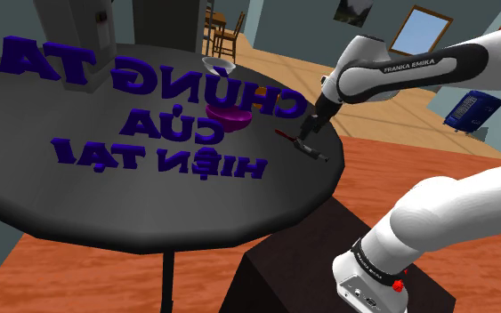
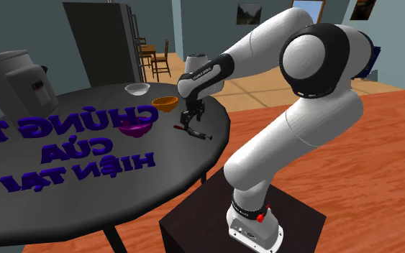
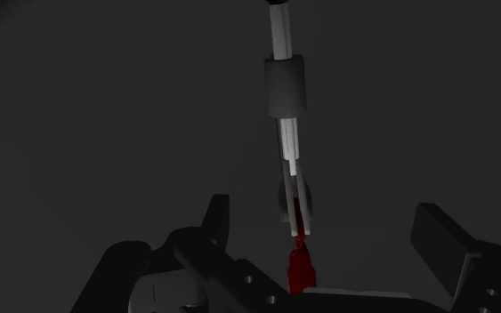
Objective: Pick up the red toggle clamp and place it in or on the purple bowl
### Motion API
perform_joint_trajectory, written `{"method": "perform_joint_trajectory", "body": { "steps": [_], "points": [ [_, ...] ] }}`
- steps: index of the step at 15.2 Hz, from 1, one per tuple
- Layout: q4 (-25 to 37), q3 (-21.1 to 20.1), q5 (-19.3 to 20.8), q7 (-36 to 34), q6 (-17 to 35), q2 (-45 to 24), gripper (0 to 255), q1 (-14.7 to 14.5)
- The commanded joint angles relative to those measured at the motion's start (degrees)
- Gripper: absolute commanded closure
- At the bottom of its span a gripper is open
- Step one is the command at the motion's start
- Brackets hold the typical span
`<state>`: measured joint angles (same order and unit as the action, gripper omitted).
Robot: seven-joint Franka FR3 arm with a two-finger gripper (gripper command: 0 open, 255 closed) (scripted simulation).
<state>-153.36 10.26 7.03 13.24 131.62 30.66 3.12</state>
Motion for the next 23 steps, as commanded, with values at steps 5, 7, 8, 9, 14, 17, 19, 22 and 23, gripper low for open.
{"method": "perform_joint_trajectory", "body": {
  "steps": [5, 7, 8, 9, 14, 17, 19, 22, 23],
  "points": [
    [-1.7, 1.2, 0.2, 0.8, 7.0, -5.2, 0, 0.0],
    [-2.2, 1.4, 0.1, 0.9, 9.0, -6.7, 0, -0.1],
    [-2.6, 1.6, 0.1, 1.0, 10.6, -7.9, 0, -0.1],
    [-2.6, 1.6, 0.1, 1.0, 10.6, -7.9, 0, -0.1],
    [-2.6, 1.6, 0.1, 1.0, 10.6, -7.9, 0, -0.1],
    [-2.6, 1.6, 0.1, 1.0, 10.6, -7.9, 255, -0.1],
    [-2.6, 1.6, 0.1, 1.0, 10.6, -7.9, 255, -0.1],
    [-2.5, 1.6, 0.1, 1.0, 10.6, -7.9, 255, -0.1],
    [-2.5, 1.6, 0.1, 1.0, 10.6, -7.9, 255, -0.1]
  ]
}}
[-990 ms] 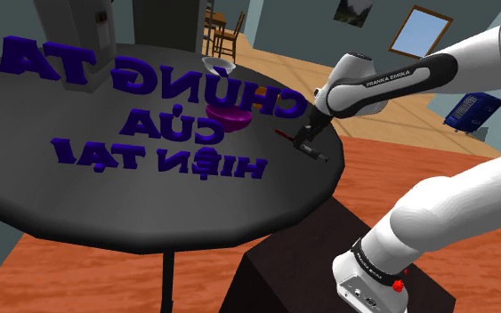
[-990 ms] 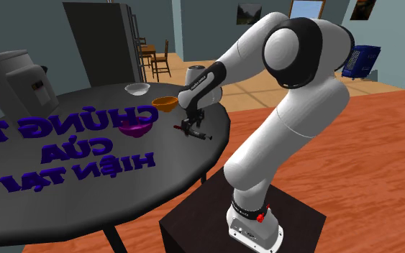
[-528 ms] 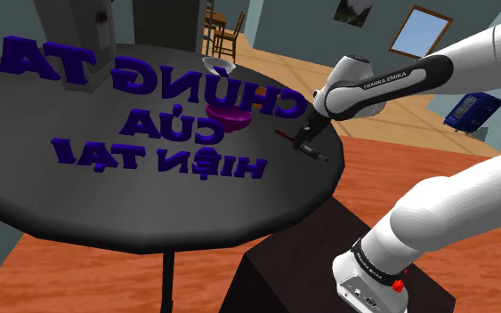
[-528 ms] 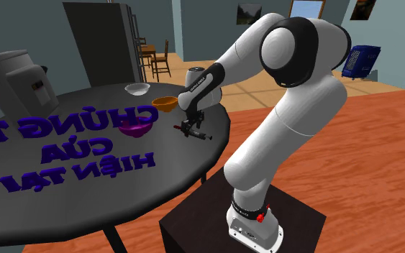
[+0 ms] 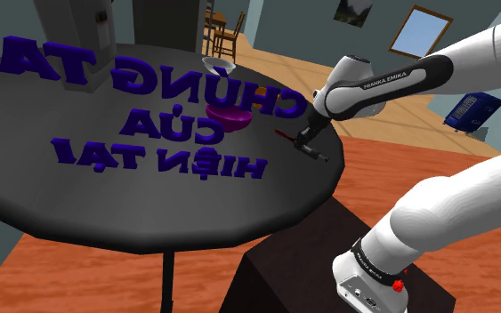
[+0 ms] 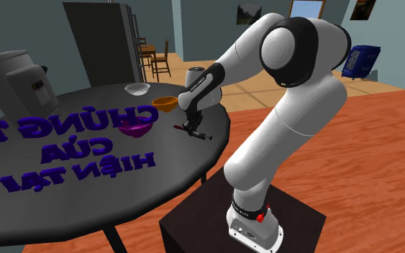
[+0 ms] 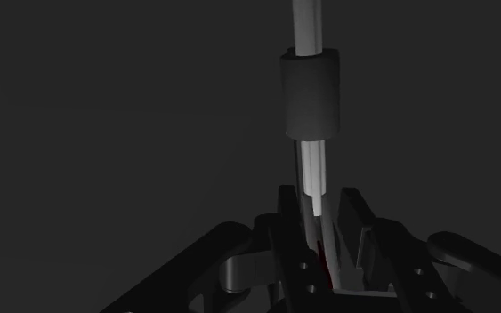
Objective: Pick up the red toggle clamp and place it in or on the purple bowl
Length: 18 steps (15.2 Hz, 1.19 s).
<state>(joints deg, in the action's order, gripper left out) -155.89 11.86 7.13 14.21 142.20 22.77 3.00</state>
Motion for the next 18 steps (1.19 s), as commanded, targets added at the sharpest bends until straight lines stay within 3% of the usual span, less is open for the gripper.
{"method": "perform_joint_trajectory", "body": {
  "steps": [1, 3, 18],
  "points": [
    [0.0, 0.0, 0.0, 0.0, 0.0, 0.0, 255, 0.0],
    [0.0, 0.0, 0.0, 0.0, 0.0, 0.0, 255, 0.0],
    [6.9, -1.2, -0.3, -0.1, -14.0, 7.2, 255, 0.0]
  ]
}}
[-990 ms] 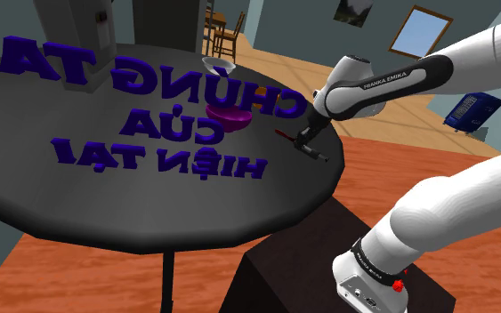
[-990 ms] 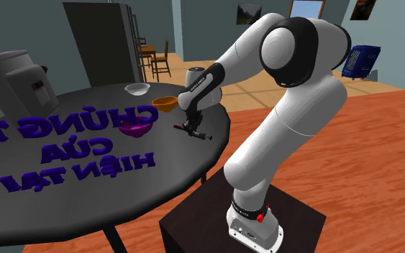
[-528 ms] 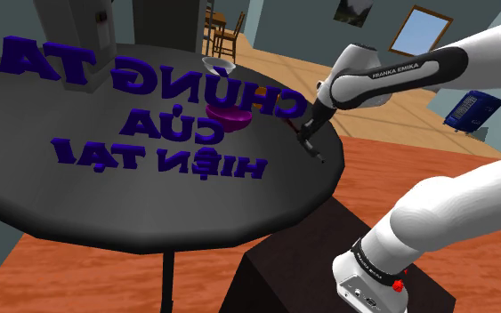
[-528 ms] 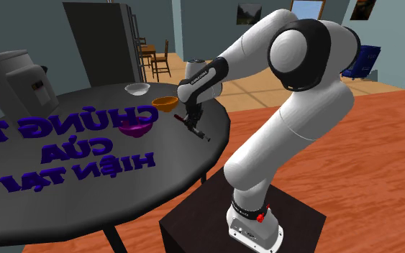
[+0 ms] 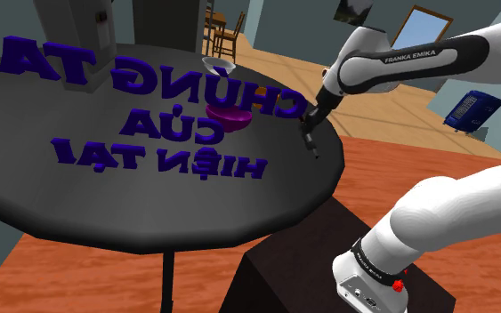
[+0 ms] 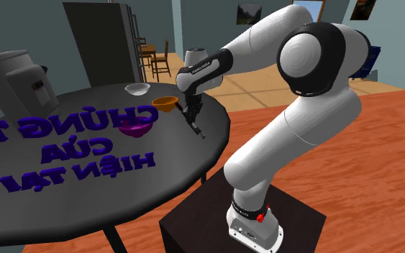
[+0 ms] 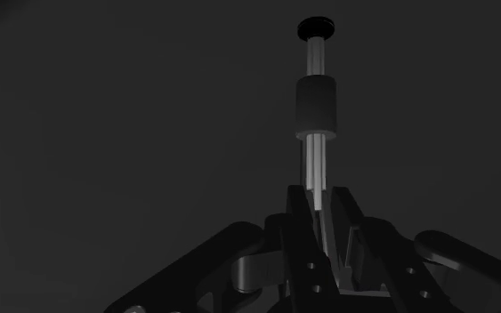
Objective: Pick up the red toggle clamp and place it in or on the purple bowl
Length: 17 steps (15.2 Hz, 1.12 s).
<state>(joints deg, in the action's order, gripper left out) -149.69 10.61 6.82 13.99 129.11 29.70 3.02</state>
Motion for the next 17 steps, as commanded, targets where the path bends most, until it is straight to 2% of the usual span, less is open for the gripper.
{"method": "perform_joint_trajectory", "body": {
  "steps": [1, 14, 17],
  "points": [
    [1.2, -0.1, -0.1, 0.1, -1.8, 0.6, 255, 0.0],
    [9.4, -1.0, -0.7, 0.2, -12.6, 3.2, 255, -0.2],
    [12.8, -3.3, -2.0, -2.9, -11.6, -1.4, 255, -1.9]
  ]
}}
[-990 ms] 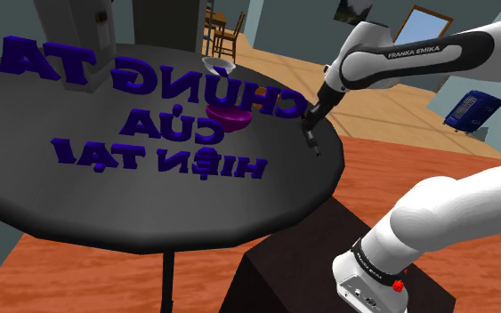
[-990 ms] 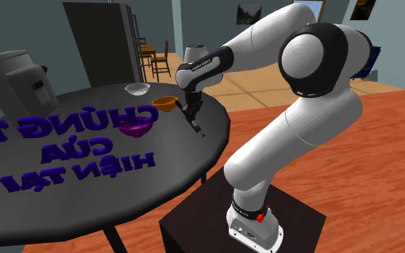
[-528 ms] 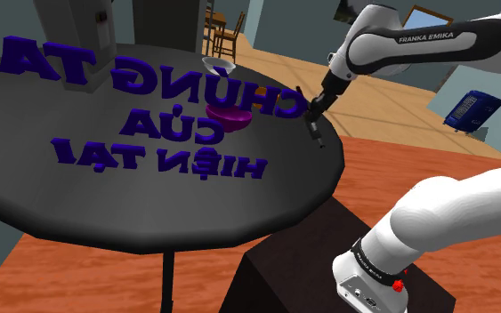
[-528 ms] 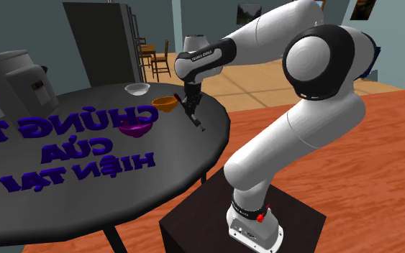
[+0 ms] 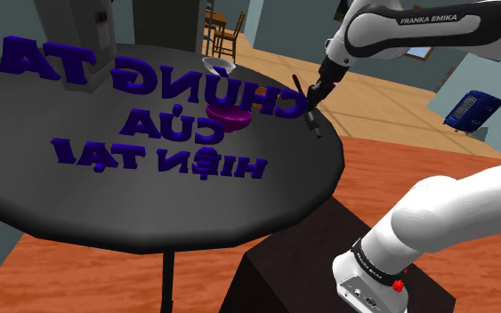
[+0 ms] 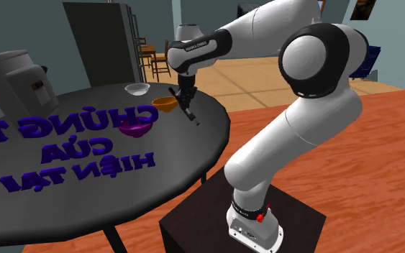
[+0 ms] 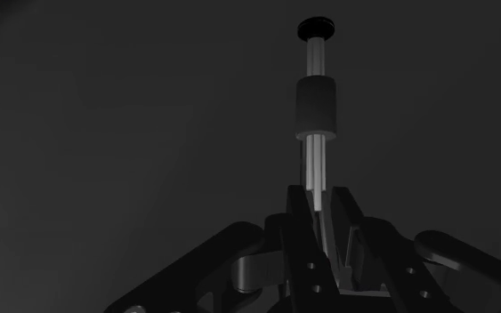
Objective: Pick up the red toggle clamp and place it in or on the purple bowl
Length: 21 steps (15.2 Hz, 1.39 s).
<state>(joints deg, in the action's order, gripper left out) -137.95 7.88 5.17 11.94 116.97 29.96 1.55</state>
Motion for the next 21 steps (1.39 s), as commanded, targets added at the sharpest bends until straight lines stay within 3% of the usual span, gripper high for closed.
{"method": "perform_joint_trajectory", "body": {
  "steps": [1, 10, 19, 21],
  "points": [
    [2.3, -1.3, -0.7, -1.8, 0.8, -3.3, 255, -1.0],
    [16.5, -7.2, -2.4, -10.3, 1.4, -18.5, 255, -4.6],
    [36.5, -11.3, -1.1, -18.0, -2.0, -35.4, 255, -8.0],
    [36.4, -11.3, -1.0, -18.2, -1.4, -35.9, 255, -8.1]
  ]
}}
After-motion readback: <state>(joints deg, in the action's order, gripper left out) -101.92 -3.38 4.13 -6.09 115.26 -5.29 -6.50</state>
